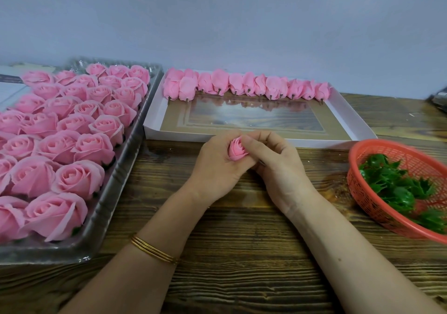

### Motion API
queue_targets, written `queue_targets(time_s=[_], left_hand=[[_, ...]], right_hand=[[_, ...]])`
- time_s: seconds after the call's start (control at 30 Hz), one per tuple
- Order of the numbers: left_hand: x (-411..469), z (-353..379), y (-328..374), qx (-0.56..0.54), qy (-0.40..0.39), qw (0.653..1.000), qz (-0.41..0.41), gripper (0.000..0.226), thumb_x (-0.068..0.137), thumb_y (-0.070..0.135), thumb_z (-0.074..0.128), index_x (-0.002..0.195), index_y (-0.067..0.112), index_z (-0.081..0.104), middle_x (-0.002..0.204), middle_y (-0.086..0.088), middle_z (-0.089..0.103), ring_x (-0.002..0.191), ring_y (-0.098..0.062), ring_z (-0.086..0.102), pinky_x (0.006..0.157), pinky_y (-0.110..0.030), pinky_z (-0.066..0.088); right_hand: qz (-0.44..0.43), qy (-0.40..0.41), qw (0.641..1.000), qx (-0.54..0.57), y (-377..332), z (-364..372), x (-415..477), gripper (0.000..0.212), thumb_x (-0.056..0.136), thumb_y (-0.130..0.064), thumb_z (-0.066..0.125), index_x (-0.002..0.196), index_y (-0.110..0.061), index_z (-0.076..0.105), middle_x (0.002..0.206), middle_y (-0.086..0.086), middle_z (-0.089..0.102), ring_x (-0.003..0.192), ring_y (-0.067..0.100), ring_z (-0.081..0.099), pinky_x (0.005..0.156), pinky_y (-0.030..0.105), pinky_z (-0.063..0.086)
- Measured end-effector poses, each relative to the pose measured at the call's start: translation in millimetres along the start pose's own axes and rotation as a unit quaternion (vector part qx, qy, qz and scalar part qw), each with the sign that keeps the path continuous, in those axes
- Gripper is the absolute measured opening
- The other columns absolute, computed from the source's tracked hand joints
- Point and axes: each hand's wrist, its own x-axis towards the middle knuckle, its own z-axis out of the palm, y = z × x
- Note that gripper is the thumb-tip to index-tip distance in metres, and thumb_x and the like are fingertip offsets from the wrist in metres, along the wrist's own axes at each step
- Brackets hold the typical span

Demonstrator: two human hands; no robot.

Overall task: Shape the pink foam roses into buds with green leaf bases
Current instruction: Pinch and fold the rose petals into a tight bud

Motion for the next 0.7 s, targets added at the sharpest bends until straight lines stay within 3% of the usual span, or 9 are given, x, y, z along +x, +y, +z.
queue_targets(time_s=[0.07,0.13,0.27,0.4,0.5,0.6,0.67,0.7], left_hand=[[-0.6,-0.3,0.0,0.008,0.010,1.000,0.005,0.009,0.076,0.024,0.071,0.078,0.033,0.070,0.074,0.010,0.071,0.072,-0.010,0.065,0.068,-0.035,0.052],[-1.2,-0.8,-0.7,0.019,0.012,1.000,0.013,0.022,0.078,0.019,0.073,0.073,0.040,0.068,0.071,0.013,0.070,0.069,-0.006,0.064,0.065,-0.030,0.050],[-3.1,-0.7,2.2,0.017,0.007,1.000,0.017,0.015,0.078,0.020,0.073,0.084,0.034,0.071,0.082,0.010,0.074,0.079,-0.008,0.069,0.071,-0.029,0.053],[-2.9,1.2,2.4,0.021,0.002,1.000,0.004,0.017,0.081,0.014,0.073,0.098,0.018,0.075,0.092,0.002,0.076,0.092,-0.015,0.070,0.085,-0.045,0.055],[-2.3,0.8,3.0,0.021,-0.002,1.000,0.000,0.019,0.083,0.018,0.071,0.101,0.016,0.076,0.093,0.001,0.076,0.093,-0.018,0.070,0.085,-0.047,0.054],[-1.7,0.1,3.5,0.006,0.004,1.000,-0.002,0.008,0.087,0.021,0.070,0.090,0.019,0.076,0.082,0.005,0.075,0.080,-0.012,0.069,0.076,-0.045,0.057],[-0.8,1.0,3.9,-0.020,0.036,0.999,-0.016,0.018,0.088,0.020,0.071,0.071,0.024,0.071,0.062,0.009,0.066,0.061,-0.007,0.061,0.062,-0.034,0.054],[-0.1,1.3,3.3,-0.036,0.053,0.998,-0.022,0.025,0.089,0.017,0.070,0.065,0.024,0.067,0.056,0.010,0.062,0.055,-0.004,0.057,0.057,-0.025,0.050]], right_hand=[[0.006,0.001,1.000,0.004,-0.4,-0.3,0.4,0.045,0.064,-0.018,0.074,0.101,0.003,0.060,0.087,0.020,0.063,0.082,0.029,0.061,0.076,0.039,0.051],[0.009,-0.004,1.000,0.013,-1.1,-1.2,0.7,0.045,0.061,-0.018,0.074,0.099,0.001,0.061,0.084,0.015,0.066,0.077,0.023,0.064,0.076,0.033,0.052],[0.012,-0.020,0.999,0.028,-0.8,-3.0,1.0,0.044,0.059,-0.015,0.074,0.098,0.000,0.061,0.081,0.010,0.067,0.075,0.018,0.067,0.076,0.027,0.055],[0.016,-0.020,0.999,0.025,-1.1,-3.0,1.3,0.042,0.059,-0.012,0.073,0.098,0.000,0.061,0.079,0.008,0.066,0.075,0.017,0.065,0.077,0.028,0.054],[0.011,-0.010,1.000,0.024,-0.9,-3.9,2.3,0.037,0.060,-0.011,0.073,0.095,-0.003,0.062,0.075,0.005,0.068,0.073,0.016,0.066,0.074,0.026,0.055],[0.012,-0.012,1.000,0.017,0.3,-3.3,2.6,0.026,0.071,-0.016,0.071,0.092,-0.003,0.063,0.079,0.011,0.068,0.074,0.020,0.065,0.068,0.027,0.055],[0.017,-0.005,0.999,0.030,0.1,-2.9,2.8,0.011,0.086,-0.016,0.063,0.085,-0.005,0.065,0.074,0.010,0.065,0.066,0.018,0.062,0.060,0.024,0.052],[0.010,0.001,0.999,0.035,0.9,-4.5,3.6,0.014,0.088,-0.014,0.058,0.080,-0.007,0.067,0.069,0.008,0.064,0.063,0.016,0.061,0.059,0.023,0.050]])
